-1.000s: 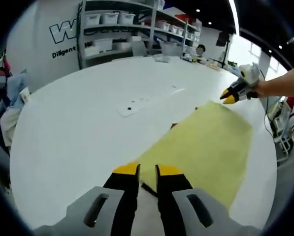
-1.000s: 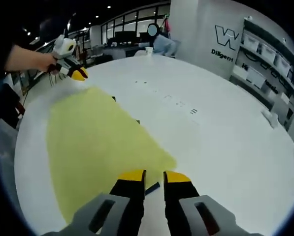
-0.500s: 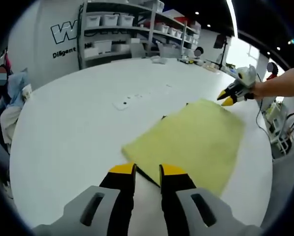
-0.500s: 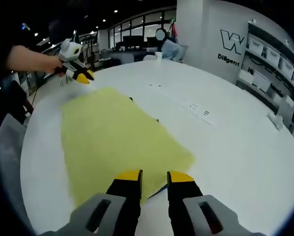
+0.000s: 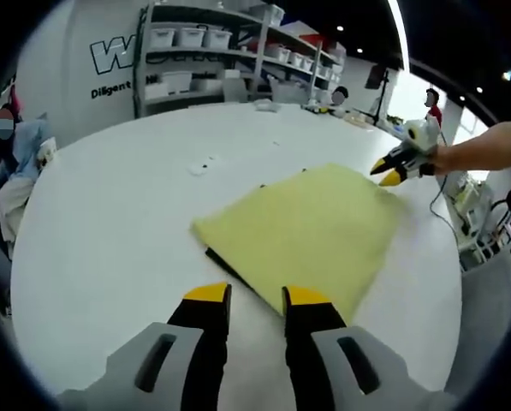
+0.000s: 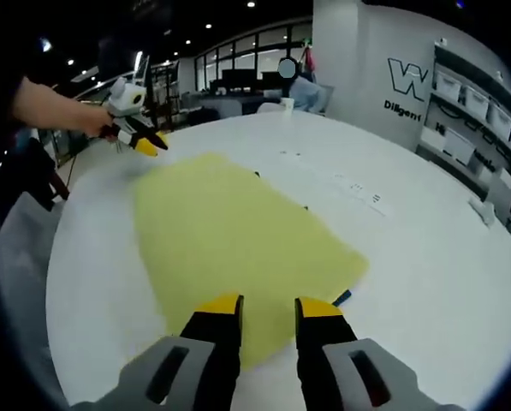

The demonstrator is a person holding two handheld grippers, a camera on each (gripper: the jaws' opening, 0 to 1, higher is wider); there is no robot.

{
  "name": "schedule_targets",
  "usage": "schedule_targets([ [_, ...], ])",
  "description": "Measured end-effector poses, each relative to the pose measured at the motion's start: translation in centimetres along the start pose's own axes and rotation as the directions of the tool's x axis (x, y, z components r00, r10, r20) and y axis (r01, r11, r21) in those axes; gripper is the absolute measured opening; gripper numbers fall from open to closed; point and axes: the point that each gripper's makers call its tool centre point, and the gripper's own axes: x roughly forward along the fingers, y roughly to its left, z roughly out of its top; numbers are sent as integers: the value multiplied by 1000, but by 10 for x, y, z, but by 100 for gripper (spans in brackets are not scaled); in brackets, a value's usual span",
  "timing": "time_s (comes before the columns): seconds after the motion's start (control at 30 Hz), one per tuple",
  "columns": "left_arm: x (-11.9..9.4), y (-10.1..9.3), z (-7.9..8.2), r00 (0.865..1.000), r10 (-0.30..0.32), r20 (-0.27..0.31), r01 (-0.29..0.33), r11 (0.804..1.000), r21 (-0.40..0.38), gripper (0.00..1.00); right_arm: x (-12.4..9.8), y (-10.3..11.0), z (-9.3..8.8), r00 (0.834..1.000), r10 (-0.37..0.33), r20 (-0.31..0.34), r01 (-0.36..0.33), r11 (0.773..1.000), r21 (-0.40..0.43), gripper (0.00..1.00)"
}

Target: Fold the garment on the visible template until the final outline fits inside the template.

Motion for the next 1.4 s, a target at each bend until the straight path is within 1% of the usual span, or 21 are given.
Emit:
schedule_targets([
  [0.2,-10,-20,-16,1000,-18,6,18,1000,-1,23,-10,18,-8,1000,-3,13,2,1000,8,20],
  [0.37,-18,-29,-26,1000,-28,13,28,1000,-5,24,-16,28,-15,1000,-1,24,1,1000,20,21],
  [0.4,-19,-31,-28,999,-30,13,30,1000,-6,24,-17,30,-18,1000,-4,13,3,1000,13,21],
  [0.53,-22,-39,-37,999,-40,11,40,999,-5,24,-20,29,-24,1000,-12,28,11,999,36,22],
  [0.7,-19,-49,-52,999,-46,-16,46,999,4,25,-26,31,-35,1000,-21,23,20,999,51,22],
  [0.8,-12,-45,-60,999,-47,-26,47,999,0,24,-29,32,-40,999,-26,27,24,998,58,22],
  [0.87,-9,-47,-62,998,-51,-30,51,999,1,24,-32,35,-44,999,-25,27,24,998,63,22],
  [1.07,-5,-47,-65,999,-39,-31,39,999,-2,23,-33,37,-54,999,-29,23,28,997,76,23],
  [1.4,-1,-48,-73,999,-20,-41,20,1000,-13,19,-25,37,-57,999,-22,24,20,996,86,21],
])
